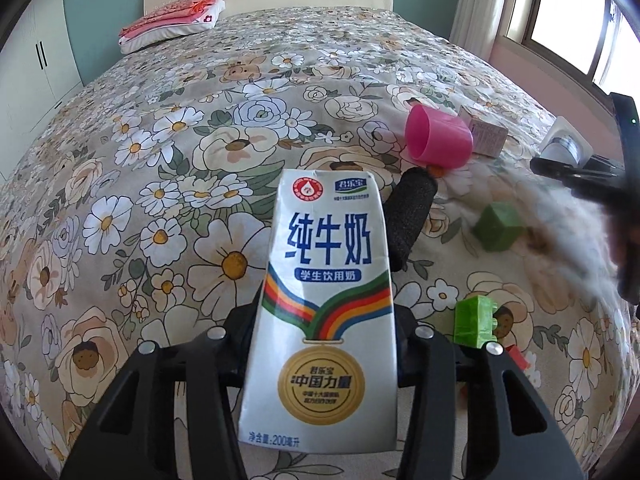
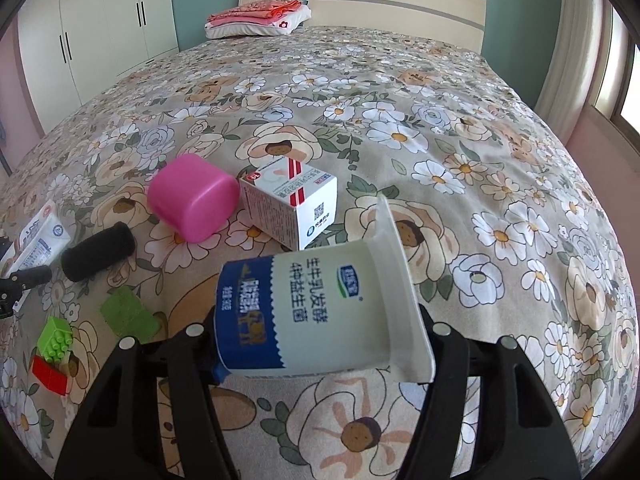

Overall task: Collect trash
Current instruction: 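Grasp the white milk carton with left tool while right tool grasps the yogurt cup, then carry the milk carton with left tool while right tool carries yogurt cup to bin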

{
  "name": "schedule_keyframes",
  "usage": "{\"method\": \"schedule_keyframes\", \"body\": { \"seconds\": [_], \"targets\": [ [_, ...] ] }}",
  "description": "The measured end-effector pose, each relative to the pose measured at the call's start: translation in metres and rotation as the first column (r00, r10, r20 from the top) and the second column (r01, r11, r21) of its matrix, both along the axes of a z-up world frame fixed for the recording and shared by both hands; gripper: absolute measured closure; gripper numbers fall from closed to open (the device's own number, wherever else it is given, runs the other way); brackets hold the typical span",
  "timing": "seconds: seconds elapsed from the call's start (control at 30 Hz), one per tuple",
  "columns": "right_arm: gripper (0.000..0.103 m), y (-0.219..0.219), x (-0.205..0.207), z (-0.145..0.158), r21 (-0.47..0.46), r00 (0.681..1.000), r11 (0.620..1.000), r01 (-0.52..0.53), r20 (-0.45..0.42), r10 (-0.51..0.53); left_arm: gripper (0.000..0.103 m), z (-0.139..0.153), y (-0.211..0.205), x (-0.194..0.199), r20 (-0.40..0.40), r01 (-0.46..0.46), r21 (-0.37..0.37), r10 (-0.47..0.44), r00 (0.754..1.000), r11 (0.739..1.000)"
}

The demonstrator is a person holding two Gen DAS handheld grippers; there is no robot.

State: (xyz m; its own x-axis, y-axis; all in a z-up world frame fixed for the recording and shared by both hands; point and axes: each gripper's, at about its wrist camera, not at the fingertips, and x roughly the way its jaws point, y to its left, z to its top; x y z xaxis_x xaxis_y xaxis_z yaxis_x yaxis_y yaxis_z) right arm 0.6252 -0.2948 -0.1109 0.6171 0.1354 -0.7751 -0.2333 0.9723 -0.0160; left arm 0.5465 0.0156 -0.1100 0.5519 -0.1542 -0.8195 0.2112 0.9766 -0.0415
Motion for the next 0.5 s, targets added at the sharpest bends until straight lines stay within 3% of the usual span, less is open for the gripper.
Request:
{"method": "schedule_keyframes", "body": {
  "seconds": [0.5],
  "targets": [
    [0.040,-0.005,-0.098,0.143,-0.007,0.990,1.000,-0.002,0.143,0.003,0.053,0.123,0.006,-0.064,0.085,-0.044,0.000,0.044,0.995,0.999]
  ]
}}
